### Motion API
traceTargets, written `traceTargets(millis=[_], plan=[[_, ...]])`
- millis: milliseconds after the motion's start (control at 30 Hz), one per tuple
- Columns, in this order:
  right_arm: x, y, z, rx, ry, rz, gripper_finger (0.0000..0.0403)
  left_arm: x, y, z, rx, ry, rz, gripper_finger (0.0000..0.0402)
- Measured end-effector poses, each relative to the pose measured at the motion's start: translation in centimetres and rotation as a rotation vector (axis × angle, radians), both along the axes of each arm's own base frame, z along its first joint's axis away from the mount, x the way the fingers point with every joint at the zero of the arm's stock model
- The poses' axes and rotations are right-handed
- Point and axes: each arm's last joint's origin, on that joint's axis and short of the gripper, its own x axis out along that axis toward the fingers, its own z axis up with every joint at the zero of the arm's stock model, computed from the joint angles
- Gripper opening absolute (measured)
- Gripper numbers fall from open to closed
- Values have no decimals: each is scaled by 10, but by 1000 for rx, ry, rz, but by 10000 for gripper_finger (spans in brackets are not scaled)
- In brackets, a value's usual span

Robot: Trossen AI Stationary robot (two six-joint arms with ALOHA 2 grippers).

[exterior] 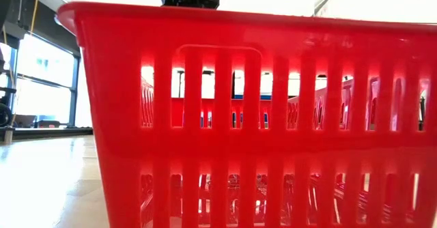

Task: Stack baskets on shelf by color
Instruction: Stack the red bin on top of the other red bin on the shelf

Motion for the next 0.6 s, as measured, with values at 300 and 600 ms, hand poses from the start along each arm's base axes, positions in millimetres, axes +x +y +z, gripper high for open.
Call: traceTargets(millis=[300, 600], plan=[[-2, 22, 13, 29, -153, 26, 99, 4, -37, -4, -52, 8, 11, 119], [-2, 40, 23, 65, -278, 80, 99, 5, -66, -4, -105, 11, 1, 119]])
